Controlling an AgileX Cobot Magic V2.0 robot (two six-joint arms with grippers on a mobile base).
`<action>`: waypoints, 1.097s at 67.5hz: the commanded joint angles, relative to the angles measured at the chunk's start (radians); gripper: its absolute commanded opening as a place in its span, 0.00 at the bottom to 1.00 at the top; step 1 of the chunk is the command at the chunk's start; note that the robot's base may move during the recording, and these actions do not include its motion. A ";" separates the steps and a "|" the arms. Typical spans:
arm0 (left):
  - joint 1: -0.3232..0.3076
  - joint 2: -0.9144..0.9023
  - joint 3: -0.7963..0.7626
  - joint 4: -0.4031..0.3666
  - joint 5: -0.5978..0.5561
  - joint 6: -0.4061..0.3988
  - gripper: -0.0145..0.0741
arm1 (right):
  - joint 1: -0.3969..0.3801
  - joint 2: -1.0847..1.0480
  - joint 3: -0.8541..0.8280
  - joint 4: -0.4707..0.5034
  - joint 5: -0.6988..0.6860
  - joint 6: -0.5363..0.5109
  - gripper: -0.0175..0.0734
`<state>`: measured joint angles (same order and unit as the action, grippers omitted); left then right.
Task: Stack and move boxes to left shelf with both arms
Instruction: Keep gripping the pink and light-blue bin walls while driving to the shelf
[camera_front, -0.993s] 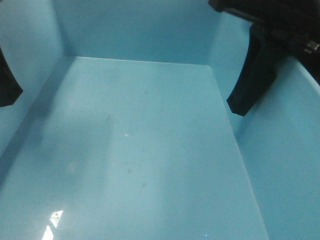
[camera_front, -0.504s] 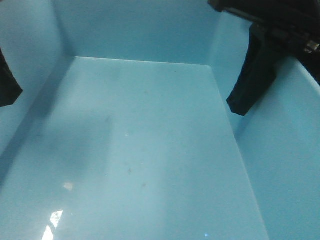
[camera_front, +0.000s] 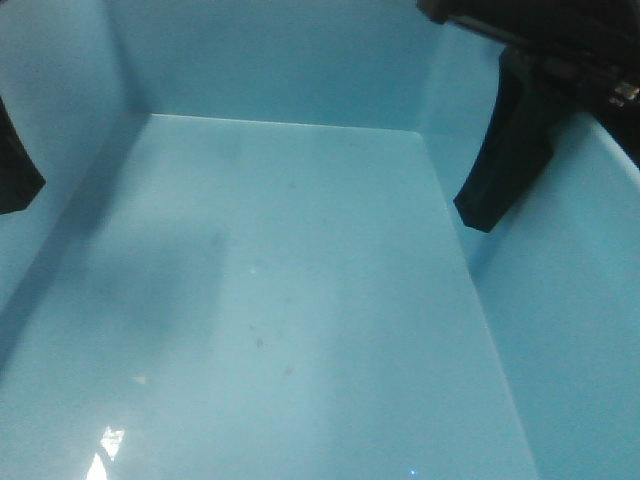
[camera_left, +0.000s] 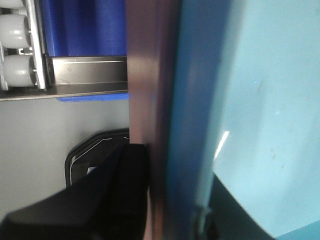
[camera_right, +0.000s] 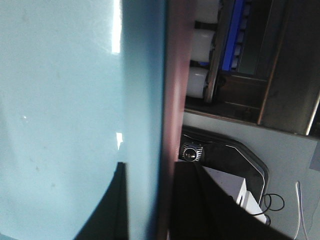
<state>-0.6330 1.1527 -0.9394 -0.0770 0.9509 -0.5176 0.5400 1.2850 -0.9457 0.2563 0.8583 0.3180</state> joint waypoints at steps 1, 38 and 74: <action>0.015 -0.038 -0.030 0.057 0.014 0.008 0.16 | -0.022 -0.033 -0.018 -0.136 0.009 -0.015 0.26; 0.015 -0.038 -0.030 0.057 0.014 0.008 0.16 | -0.022 -0.033 -0.018 -0.136 0.005 -0.015 0.26; 0.015 -0.038 -0.030 0.054 -0.052 0.008 0.16 | -0.022 -0.033 -0.018 -0.135 -0.009 -0.015 0.26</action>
<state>-0.6330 1.1527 -0.9394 -0.0786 0.9334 -0.5176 0.5400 1.2850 -0.9457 0.2563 0.8583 0.3180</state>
